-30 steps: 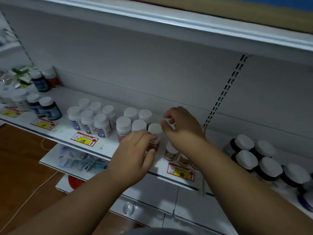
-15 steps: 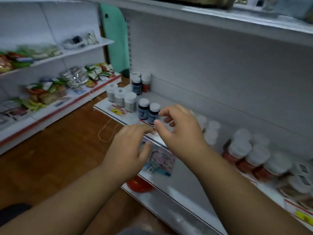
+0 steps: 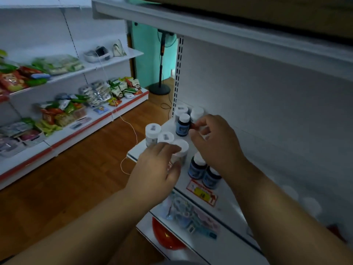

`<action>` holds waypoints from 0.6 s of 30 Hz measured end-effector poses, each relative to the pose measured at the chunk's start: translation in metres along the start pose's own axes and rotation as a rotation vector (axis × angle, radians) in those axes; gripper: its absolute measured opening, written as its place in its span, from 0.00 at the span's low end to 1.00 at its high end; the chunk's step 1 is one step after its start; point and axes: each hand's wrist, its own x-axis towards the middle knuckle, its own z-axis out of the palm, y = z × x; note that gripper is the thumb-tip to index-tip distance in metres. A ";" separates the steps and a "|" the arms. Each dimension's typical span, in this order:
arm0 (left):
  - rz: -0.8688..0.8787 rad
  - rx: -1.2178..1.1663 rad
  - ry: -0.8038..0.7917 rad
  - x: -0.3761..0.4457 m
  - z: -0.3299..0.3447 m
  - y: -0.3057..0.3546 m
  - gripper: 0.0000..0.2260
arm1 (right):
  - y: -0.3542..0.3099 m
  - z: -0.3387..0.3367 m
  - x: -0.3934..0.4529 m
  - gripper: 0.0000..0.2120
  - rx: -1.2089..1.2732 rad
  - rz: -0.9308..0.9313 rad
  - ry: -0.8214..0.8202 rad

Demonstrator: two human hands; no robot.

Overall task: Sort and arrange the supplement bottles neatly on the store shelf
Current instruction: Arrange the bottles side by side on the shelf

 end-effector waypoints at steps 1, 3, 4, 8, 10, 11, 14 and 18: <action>0.017 -0.005 0.016 0.010 -0.002 -0.006 0.14 | 0.004 0.006 0.020 0.10 -0.044 0.015 -0.009; 0.043 -0.007 0.042 0.029 -0.005 -0.018 0.14 | 0.012 0.019 0.058 0.13 -0.146 0.058 -0.037; 0.043 -0.009 0.031 0.037 -0.005 -0.024 0.14 | 0.016 0.025 0.074 0.14 -0.191 0.093 -0.058; -0.001 -0.025 -0.068 0.064 -0.004 -0.049 0.13 | 0.032 0.065 0.117 0.18 -0.298 0.140 -0.184; 0.014 -0.034 -0.101 0.075 -0.004 -0.064 0.14 | 0.035 0.089 0.128 0.21 -0.359 0.113 -0.266; 0.020 -0.040 -0.118 0.080 -0.005 -0.072 0.14 | 0.035 0.100 0.132 0.21 -0.411 0.111 -0.307; 0.075 -0.045 -0.170 0.091 -0.012 -0.093 0.15 | 0.037 0.120 0.136 0.16 -0.525 0.135 -0.361; 0.185 -0.040 -0.204 0.107 -0.022 -0.114 0.16 | 0.035 0.126 0.140 0.19 -0.542 0.216 -0.289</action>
